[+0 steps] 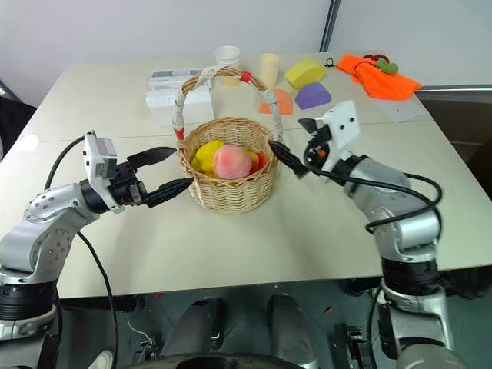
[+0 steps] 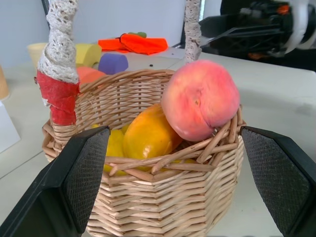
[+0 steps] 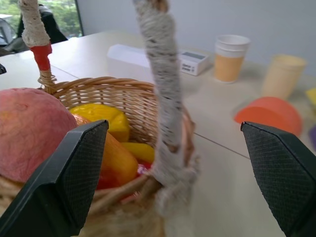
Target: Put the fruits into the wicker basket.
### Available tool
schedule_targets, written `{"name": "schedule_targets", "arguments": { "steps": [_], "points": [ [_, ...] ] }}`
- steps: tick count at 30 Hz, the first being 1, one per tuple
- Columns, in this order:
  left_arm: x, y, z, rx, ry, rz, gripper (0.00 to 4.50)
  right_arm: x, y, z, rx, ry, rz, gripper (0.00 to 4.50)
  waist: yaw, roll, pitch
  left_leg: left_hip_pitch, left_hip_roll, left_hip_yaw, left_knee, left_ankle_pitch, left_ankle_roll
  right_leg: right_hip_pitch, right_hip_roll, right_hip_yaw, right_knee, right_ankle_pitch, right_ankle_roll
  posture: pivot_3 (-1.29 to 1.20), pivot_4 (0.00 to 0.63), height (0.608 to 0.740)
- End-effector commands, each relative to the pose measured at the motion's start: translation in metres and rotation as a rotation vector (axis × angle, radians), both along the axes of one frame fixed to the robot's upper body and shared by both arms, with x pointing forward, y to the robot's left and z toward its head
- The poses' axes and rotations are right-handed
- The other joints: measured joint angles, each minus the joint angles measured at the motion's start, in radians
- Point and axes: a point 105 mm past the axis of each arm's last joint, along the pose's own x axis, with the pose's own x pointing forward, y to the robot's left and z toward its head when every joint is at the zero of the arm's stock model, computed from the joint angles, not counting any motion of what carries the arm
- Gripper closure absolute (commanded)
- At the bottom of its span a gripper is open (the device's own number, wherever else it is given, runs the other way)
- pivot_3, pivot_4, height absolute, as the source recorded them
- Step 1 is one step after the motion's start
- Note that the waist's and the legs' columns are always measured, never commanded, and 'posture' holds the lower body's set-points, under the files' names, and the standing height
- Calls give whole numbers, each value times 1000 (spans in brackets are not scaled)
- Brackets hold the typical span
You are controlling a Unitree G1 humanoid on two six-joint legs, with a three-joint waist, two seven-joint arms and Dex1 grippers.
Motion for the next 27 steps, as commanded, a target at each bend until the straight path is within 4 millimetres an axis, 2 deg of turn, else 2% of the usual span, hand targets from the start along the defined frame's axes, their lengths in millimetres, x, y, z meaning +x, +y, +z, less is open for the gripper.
{"name": "schedule_targets", "arguments": {
  "steps": [1, 5, 7, 8, 10, 12, 14, 15, 16, 19, 22, 24, 27],
  "points": [
    [-4, -2, 7, -7, -33, -7, 0, 10, -4, 13, 42, -40, -53, 1337, 2, 0, 0, 0, 0, 0, 0, 0, 0, 0, 0, 0, 0, 0, 0, 0, 150, 740],
    [-6, -1, 7, -11, -32, 6, 0, 11, -8, 20, 86, -47, -70, 3382, 5, 0, 0, -1, 0, 0, 0, 0, 0, 0, -2, 0, 0, -1, -1, 0, 150, 740],
    [-6, 0, 6, -11, -30, 7, 0, 10, -14, 29, 104, -80, -88, 4392, 4, 0, 0, 0, 0, 0, 0, 0, 0, 0, -2, 0, 0, -1, -1, 0, 150, 740],
    [-6, 0, 6, -12, -31, 8, 0, 9, -20, 36, 121, -100, -110, 4457, 5, 0, 0, 0, 0, 0, 0, 0, 0, 0, -3, 0, 0, -1, -2, 0, 150, 740],
    [-6, 0, 7, -13, -32, 10, 0, 9, -30, 44, 145, -123, -151, 4457, 4, 0, 0, -1, 0, 0, 0, 0, 0, 0, -3, 0, 0, -2, -3, 0, 150, 740],
    [-6, -1, 7, -15, -32, 8, 0, 16, -73, 58, 146, -175, -329, 4457, 3, 0, 0, -1, 0, 0, 0, 0, 0, 0, -3, 0, 0, -2, -3, 0, 150, 740],
    [-5, -3, 6, -17, -29, -3, 0, 21, -131, 67, 128, -193, -563, 4457, 5, 1, 0, -1, 0, 0, 0, 0, 0, 0, -3, 0, 0, -2, -3, 0, 150, 740],
    [-4, -5, 6, -19, -28, -11, 0, 24, -157, 66, 100, -188, -672, 4457, 9, 1, 0, -1, -1, 1, 0, 0, 0, 0, -3, 0, 0, -2, -3, 0, 150, 740],
    [-3, -7, 6, -21, -28, -16, 0, 25, -173, 65, 80, -185, -737, 4457, 15, 1, 0, -1, -2, 1, 0, 0, 0, 0, -4, 0, -1, -2, -3, 0, 150, 740],
    [-1, -10, 6, -24, -31, -25, 0, 32, -198, 62, 70, -192, -824, 4457, 17, 0, 0, -1, -3, 2, 1, 0, 0, 1, -5, 0, -2, -2, -3, 0, 150, 740],
    [2, -13, 7, -24, -38, -30, 0, 37, -225, 58, 59, -210, -922, 4457, -4, 1, 1, 0, -3, 4, 0, 0, 0, 1, -4, 1, -1, -2, -3, 0, 150, 740],
    [4, -13, 9, -27, -44, -29, 0, 37, -239, 51, 60, -191, -960, 3594, -9, 1, 1, 1, -2, 4, 0, 0, 0, 1, -2, 2, -1, -2, -2, 0, 150, 740],
    [5, -12, 9, -29, -47, -21, 0, 34, -243, 51, 56, -202, -960, 2302, -6, 2, 1, 1, 0, 3, -1, -1, 2, 0, 2, 2, 0, 0, 1, 0, 150, 740]
  ]
}}
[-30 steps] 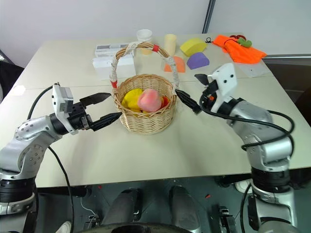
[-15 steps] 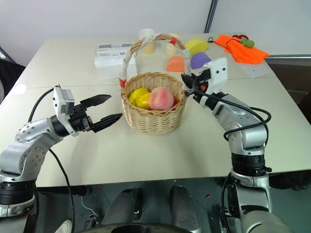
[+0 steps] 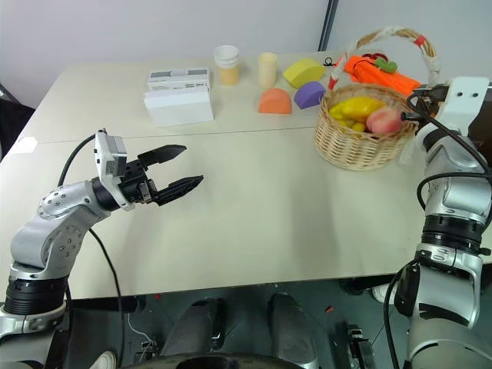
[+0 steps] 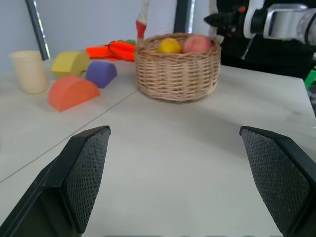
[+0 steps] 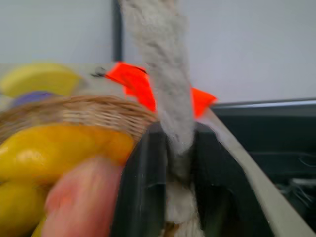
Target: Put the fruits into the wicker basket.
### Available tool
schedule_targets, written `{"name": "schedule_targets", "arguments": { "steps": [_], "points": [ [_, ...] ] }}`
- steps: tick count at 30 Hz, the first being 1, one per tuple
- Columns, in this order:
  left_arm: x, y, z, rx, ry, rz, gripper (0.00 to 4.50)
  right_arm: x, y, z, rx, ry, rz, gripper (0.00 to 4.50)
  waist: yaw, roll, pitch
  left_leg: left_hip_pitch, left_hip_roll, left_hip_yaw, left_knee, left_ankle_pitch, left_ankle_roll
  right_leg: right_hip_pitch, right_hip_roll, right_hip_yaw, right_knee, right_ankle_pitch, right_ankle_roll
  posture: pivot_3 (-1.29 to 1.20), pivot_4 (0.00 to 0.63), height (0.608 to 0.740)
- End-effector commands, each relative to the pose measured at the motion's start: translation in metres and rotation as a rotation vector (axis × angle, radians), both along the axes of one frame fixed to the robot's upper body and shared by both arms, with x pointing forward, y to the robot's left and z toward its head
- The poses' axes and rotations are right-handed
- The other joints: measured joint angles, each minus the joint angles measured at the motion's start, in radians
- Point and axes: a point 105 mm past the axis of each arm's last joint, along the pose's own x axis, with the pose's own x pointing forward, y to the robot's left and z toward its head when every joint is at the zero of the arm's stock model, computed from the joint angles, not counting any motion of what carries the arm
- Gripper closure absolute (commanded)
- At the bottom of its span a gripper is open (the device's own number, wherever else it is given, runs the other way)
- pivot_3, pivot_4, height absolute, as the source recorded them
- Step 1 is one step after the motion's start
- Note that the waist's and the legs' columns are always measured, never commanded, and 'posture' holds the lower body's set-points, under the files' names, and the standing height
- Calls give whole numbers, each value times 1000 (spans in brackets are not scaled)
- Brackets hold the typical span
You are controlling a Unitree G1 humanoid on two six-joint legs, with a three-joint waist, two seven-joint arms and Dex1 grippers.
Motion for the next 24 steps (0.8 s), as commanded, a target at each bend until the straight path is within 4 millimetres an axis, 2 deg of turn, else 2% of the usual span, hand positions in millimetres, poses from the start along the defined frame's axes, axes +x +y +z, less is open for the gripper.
{"name": "schedule_targets", "arguments": {
  "steps": [1, 3, 5, 9, 11, 14, 18, 21, 24],
  "points": [
    [0, 2, 8, 0, -46, 12, 0, -9, -5, 36, -57, -124, -4, 1778, 1, 0, 0, 0, 1, -1, 0, 0, 0, 0, 1, 0, 0, 0, 0, 0, 150, 740],
    [2, 3, 6, 0, -39, 28, 0, -15, -2, 37, -92, -128, 15, 744, 2, 0, 0, 0, 2, -1, 0, 0, 0, 0, 2, 0, 0, 0, 0, 0, 150, 740],
    [3, 4, 4, 0, -34, 41, 0, -21, -1, 37, -110, -128, 31, 744, 6, 0, 0, 0, 3, -1, 0, 0, 0, 0, 3, 0, 0, 0, 0, 0, 150, 740],
    [8, 21, -9, 5, 8, 154, 0, -54, 1, 22, -146, -118, 118, 744, 17, 0, 0, -1, 5, -2, 0, 0, 1, 1, 2, 0, -1, 0, 0, 0, 150, 740],
    [10, 35, -19, 3, 38, 229, 0, -67, 18, 12, -187, -100, 236, 744, 14, 0, 0, 0, 5, -1, 1, -1, 1, 1, 2, 0, -1, 0, 0, 0, 150, 740],
    [9, 64, -40, 29, 93, 357, 0, -85, 61, -14, -201, -25, 498, 744, 3, 1, 0, 1, 7, -1, 1, -1, 1, 1, 2, 1, -1, 0, 0, 0, 150, 740],
    [8, 100, -61, 36, 135, 529, 0, -99, 112, -49, -196, 88, 752, 744, 2, 1, 0, 3, 12, 0, 1, -1, 1, 2, 7, 1, -1, 0, -7, 0, 150, 740],
    [5, 117, -72, 41, 147, 614, 0, -96, 123, -63, -175, 113, 794, 744, 8, 1, 0, 4, 15, 0, 2, -1, 1, 2, 8, -1, -1, 0, -7, 0, 150, 740],
    [-1, 123, -77, 28, 153, 642, 0, -91, 129, -71, -178, 125, 817, 744, 13, 1, 0, 2, 14, 1, 3, -1, 1, 2, 7, -1, -1, 0, -7, 0, 150, 740]
  ]
}}
